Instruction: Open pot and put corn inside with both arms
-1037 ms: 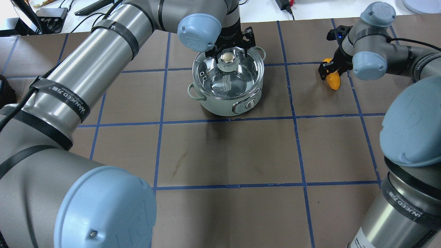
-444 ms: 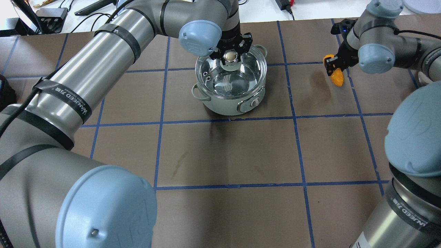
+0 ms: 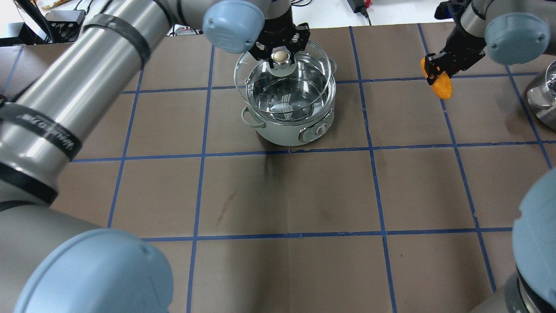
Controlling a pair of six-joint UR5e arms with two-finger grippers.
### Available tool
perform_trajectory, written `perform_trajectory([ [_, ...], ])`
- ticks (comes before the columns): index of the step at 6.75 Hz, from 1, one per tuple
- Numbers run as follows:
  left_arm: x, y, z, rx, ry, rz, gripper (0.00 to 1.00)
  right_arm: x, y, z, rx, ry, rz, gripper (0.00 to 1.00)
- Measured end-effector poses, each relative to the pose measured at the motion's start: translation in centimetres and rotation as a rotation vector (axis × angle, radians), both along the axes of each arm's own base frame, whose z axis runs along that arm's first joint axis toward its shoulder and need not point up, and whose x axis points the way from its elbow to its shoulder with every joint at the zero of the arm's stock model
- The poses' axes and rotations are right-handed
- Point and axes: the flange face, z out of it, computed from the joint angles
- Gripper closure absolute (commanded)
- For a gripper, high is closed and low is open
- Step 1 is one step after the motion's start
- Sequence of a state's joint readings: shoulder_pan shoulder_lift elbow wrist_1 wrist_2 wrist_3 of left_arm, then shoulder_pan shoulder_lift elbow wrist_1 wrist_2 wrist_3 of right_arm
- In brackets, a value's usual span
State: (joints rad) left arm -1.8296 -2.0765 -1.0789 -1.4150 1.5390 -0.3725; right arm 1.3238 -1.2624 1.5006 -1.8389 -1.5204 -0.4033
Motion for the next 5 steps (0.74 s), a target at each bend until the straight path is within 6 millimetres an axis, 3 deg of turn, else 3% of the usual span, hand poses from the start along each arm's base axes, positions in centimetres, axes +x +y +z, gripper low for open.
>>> perform_trajectory([
  [1,6.9,-1.2,1.7,0.007,-0.020,-0.037,0.88,2.6,1.4,2.4,-0.004,-0.002,-0.016,0.83],
  [2,13.6,-2.7,0.9,0.029,-0.038,-0.083,0.92,7.3,1.7,3.5,-0.016,-0.005,-0.017,0.84],
  [3,20.3,-3.5,-2.1,0.063,-0.047,-0.133,0.92,13.4,1.7,3.6,-0.025,-0.014,-0.038,0.84],
  [4,26.1,-3.6,-6.8,0.072,-0.048,-0.164,0.92,19.3,1.1,2.7,-0.035,-0.028,-0.086,0.84],
  [5,30.0,-2.9,-12.0,0.043,-0.058,-0.193,0.92,25.7,0.4,0.6,-0.057,-0.040,-0.126,0.84],
])
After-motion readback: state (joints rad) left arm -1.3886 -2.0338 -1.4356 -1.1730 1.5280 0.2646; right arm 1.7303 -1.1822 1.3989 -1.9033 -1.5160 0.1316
